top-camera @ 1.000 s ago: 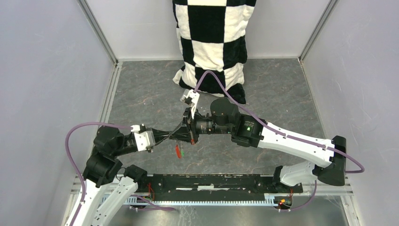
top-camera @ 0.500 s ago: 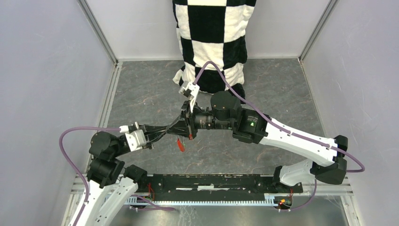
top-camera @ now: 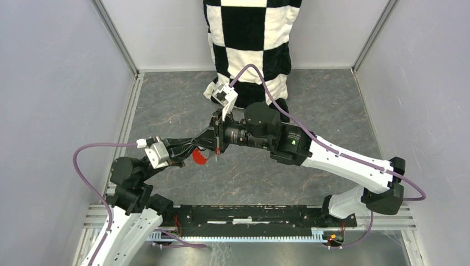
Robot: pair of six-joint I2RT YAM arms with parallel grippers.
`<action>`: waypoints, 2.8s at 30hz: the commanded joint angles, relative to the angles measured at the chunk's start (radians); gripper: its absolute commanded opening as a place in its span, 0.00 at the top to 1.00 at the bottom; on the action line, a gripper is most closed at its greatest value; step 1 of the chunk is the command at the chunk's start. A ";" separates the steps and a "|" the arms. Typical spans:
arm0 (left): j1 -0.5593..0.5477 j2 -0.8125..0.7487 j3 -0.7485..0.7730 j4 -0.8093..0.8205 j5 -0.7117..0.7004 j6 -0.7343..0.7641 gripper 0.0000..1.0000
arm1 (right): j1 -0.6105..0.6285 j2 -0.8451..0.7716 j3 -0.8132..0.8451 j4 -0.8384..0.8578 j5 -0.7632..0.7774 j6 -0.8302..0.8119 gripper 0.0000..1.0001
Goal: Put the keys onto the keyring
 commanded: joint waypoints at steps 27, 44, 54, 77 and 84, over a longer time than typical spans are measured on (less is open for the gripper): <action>-0.004 -0.019 -0.022 0.213 0.044 -0.335 0.98 | 0.031 0.031 0.220 -0.156 -0.078 0.008 0.72; -0.004 -0.022 -0.011 0.228 0.027 -0.348 0.98 | 0.019 0.026 0.256 -0.212 -0.067 0.001 0.73; -0.004 -0.020 -0.006 0.236 0.022 -0.350 0.98 | 0.019 0.052 0.338 -0.294 -0.049 -0.030 0.69; -0.004 -0.010 0.024 0.203 0.097 -0.349 0.98 | -0.061 -0.069 0.305 -0.410 -0.240 -0.782 0.38; -0.005 0.000 0.038 0.187 0.152 -0.359 0.98 | -0.065 -0.006 0.356 -0.455 -0.398 -0.919 0.46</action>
